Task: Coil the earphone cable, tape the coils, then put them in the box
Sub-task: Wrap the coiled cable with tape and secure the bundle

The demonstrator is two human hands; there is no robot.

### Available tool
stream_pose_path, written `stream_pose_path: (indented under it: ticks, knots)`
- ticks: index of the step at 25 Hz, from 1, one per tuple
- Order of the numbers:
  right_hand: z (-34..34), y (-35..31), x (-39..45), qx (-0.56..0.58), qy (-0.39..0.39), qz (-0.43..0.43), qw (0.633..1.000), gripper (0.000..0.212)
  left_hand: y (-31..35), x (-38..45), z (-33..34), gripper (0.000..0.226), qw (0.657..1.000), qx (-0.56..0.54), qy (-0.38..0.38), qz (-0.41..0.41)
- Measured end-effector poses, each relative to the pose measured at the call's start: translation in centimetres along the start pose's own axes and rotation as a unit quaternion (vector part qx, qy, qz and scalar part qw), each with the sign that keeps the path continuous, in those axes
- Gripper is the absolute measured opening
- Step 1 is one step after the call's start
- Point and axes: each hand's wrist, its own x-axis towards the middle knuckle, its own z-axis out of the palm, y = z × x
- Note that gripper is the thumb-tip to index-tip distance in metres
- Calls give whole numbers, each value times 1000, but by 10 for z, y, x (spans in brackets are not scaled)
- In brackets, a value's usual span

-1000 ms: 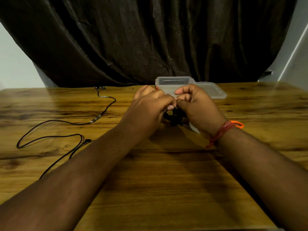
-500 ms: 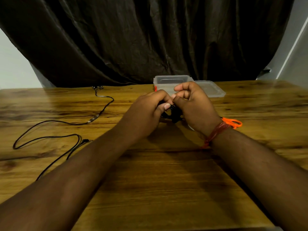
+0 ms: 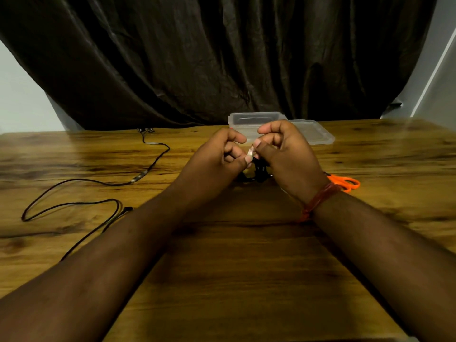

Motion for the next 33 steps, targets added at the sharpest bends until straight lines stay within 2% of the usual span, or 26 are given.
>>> stream_pose_path:
  ticks: [6,9,13,22,27,29,33]
  knots:
    - [0,-7,-5,-119,-43,-102,987,21,-2,3,-3,5,996,-39,-3,-75]
    - [-1,-8,-5,-176,-68,-161,969,23,-1,2,-3,4,981,-145,-1,-127]
    - [-2,-4,-2,-268,-68,-233,932,24,0,1,-3,12,938,-283,-1,-198]
    - [-1,-8,-1,-364,-77,-305,877,28,1,5,-7,21,903,-331,-1,-276]
    - [-2,-13,-4,-431,-99,-326,836,24,1,4,-10,17,890,-362,11,-279]
    - [-4,-13,-5,-425,-110,-329,836,27,1,4,-12,17,897,-352,20,-268]
    - [2,-7,-6,-341,-75,-287,892,42,0,4,-13,27,907,-344,12,-242]
